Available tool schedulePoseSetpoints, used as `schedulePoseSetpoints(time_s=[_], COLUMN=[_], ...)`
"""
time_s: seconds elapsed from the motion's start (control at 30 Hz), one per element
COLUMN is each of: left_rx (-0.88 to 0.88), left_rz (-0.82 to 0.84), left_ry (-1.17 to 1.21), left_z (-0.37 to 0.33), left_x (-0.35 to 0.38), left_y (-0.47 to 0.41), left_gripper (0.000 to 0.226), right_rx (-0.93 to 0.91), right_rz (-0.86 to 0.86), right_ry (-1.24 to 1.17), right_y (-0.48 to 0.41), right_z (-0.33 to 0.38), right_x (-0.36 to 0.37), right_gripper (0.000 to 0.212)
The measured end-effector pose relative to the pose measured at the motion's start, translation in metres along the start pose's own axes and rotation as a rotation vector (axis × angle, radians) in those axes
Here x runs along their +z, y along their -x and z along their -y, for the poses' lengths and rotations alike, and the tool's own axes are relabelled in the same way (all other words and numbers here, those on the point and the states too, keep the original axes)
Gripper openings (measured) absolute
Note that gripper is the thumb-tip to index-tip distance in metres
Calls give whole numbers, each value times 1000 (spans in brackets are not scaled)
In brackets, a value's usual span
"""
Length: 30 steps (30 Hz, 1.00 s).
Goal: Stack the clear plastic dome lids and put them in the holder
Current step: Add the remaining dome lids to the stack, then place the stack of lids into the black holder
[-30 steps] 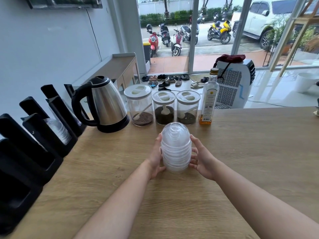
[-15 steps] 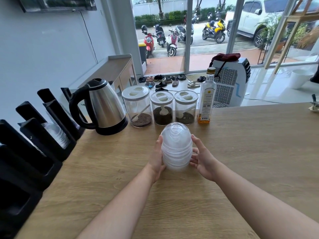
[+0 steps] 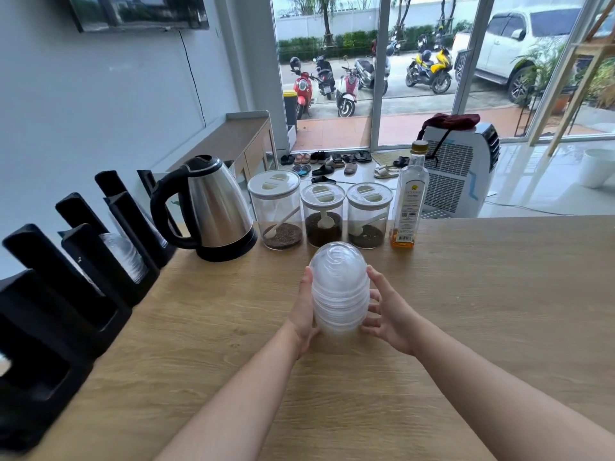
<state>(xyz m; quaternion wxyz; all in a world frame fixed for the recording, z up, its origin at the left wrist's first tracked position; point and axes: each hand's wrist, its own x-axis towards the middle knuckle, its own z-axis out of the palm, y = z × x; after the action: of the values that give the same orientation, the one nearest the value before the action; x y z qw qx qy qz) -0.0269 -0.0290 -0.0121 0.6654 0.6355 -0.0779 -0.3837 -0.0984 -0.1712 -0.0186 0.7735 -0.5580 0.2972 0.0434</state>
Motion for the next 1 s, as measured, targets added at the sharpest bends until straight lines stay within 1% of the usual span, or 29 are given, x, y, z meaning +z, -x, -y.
schedulePoseSetpoints(time_s=[0.1, 0.23, 0.3, 0.5, 0.6, 0.77, 0.9, 1.0], left_rx=[-7, -26, -23, -5, -25, -53, -39, -20], left_rz=[-40, -119, -167, -297, -298, -308, -288, -291], left_ry=[13, 45, 71, 115, 118, 106, 113, 105], left_z=[-4, -10, -11, -3, -1, -1, -4, -3], left_x=[4, 6, 6, 3, 0, -7, -6, -2], left_y=[6, 11, 15, 24, 25, 26, 30, 30], left_gripper=[72, 73, 71, 71, 73, 76, 74, 72], right_rx=[15, 10, 13, 65, 77, 73, 72, 70], right_rz=[16, 83, 106, 176, 192, 230, 248, 256], right_ry=[-12, -24, -17, 30, 34, 36, 48, 39], right_y=[-2, -5, -7, -15, -16, -14, -12, -12], right_z=[4, 10, 12, 6, 3, 2, 4, 4], right_x=[-1, 2, 4, 10, 11, 11, 9, 6], right_gripper=[64, 51, 49, 57, 59, 54, 49, 52])
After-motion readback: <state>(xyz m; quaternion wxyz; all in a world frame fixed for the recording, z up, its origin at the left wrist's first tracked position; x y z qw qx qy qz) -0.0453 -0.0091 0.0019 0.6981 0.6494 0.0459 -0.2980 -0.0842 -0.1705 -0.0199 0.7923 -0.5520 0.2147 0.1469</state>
